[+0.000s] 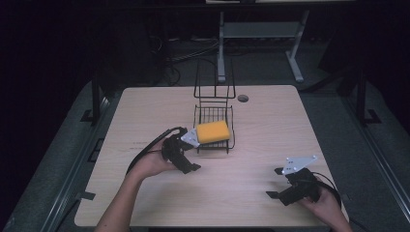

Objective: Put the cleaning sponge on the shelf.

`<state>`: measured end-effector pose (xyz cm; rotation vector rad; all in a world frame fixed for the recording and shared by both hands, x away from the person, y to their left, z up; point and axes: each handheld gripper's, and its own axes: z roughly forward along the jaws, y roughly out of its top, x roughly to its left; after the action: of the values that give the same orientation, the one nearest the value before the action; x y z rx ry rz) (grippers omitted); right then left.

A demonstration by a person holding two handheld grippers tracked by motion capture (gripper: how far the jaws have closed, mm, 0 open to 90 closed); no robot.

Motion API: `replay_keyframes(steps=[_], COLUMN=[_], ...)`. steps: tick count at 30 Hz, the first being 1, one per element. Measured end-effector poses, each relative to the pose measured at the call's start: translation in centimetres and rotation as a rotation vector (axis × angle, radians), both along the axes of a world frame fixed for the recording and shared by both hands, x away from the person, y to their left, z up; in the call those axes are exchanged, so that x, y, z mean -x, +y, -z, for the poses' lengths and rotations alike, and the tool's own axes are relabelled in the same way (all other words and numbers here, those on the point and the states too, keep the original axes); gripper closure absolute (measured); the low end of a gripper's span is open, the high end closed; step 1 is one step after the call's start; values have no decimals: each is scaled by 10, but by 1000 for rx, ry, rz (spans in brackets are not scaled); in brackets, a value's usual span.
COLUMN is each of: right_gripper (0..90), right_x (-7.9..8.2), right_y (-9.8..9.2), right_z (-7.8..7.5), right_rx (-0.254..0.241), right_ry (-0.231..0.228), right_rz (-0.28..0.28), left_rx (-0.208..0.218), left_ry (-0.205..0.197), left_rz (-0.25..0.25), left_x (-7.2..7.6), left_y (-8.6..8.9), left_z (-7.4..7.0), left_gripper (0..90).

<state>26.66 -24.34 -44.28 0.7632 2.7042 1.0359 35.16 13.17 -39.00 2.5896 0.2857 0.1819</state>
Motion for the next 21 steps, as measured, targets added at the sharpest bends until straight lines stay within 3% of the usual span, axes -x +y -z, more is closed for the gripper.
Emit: replay_keyframes(steps=[21], right_gripper=[136], right_x=[1], right_y=[2], right_z=[2], right_rx=[9], right_ry=[7], right_rz=[-1], left_rx=[-1], left_ry=[10], left_rz=[-19], left_x=[20], left_y=[13], left_z=[11], left_gripper=[172])
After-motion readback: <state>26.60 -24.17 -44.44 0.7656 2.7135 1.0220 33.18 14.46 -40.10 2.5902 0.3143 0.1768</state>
